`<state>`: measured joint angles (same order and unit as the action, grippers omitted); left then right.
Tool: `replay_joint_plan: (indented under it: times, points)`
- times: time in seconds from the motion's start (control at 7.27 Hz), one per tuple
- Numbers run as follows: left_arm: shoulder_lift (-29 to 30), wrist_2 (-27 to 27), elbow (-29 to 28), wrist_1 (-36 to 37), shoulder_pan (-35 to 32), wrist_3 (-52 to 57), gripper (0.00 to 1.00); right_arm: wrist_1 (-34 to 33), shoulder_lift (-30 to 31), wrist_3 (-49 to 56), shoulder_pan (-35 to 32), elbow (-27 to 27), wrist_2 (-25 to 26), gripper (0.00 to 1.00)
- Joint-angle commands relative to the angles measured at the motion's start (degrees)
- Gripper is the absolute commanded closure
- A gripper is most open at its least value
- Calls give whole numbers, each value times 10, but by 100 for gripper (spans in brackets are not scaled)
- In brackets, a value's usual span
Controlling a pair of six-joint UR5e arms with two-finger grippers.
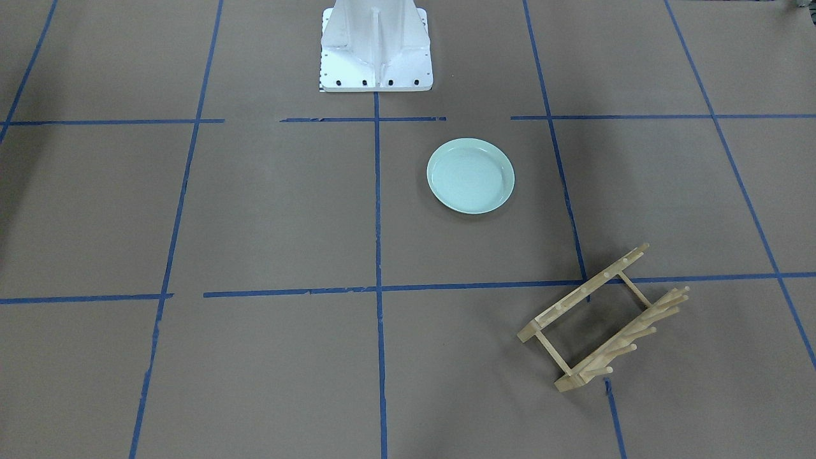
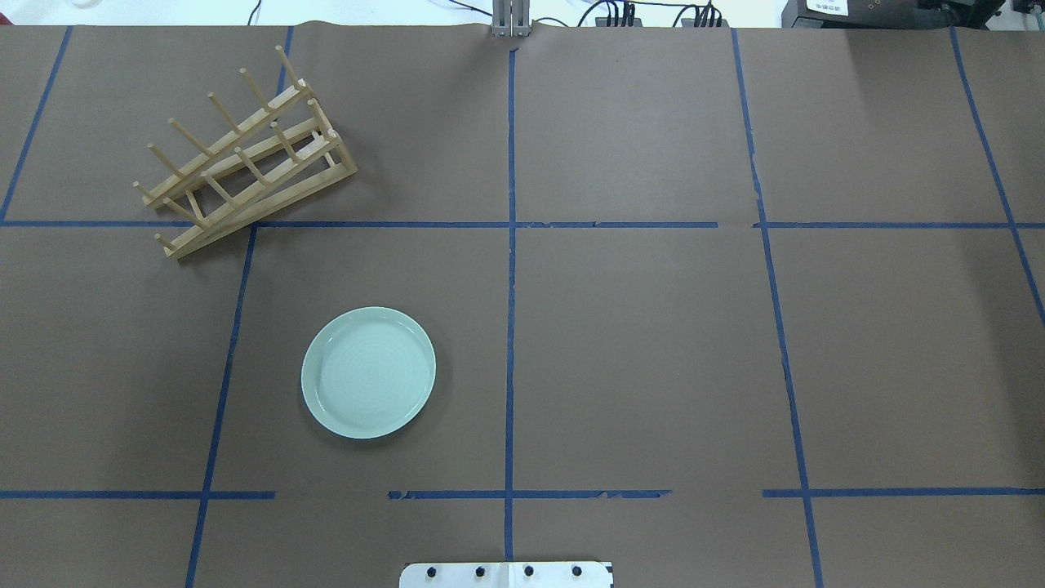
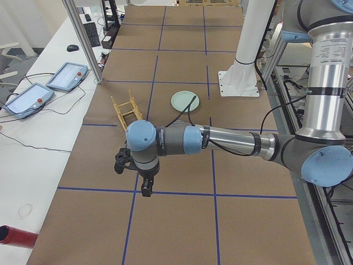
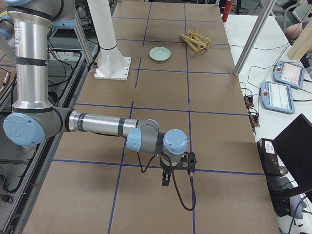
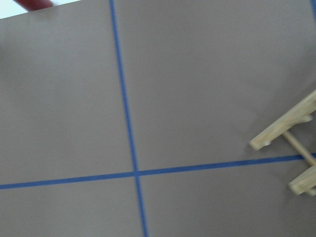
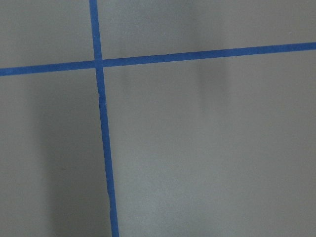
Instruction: Place plate on table
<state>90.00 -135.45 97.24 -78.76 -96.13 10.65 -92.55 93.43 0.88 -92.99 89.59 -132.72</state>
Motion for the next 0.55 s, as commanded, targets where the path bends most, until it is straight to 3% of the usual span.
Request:
replay_joint_plan:
  times: [0.0, 0.41]
  points:
    - [41, -9, -27, 1, 0, -10, 0, 0, 0, 0, 0, 1, 0, 0]
    - [18, -10, -50, -28, 1, -7, 0, 0, 0, 0, 0, 0, 0, 0]
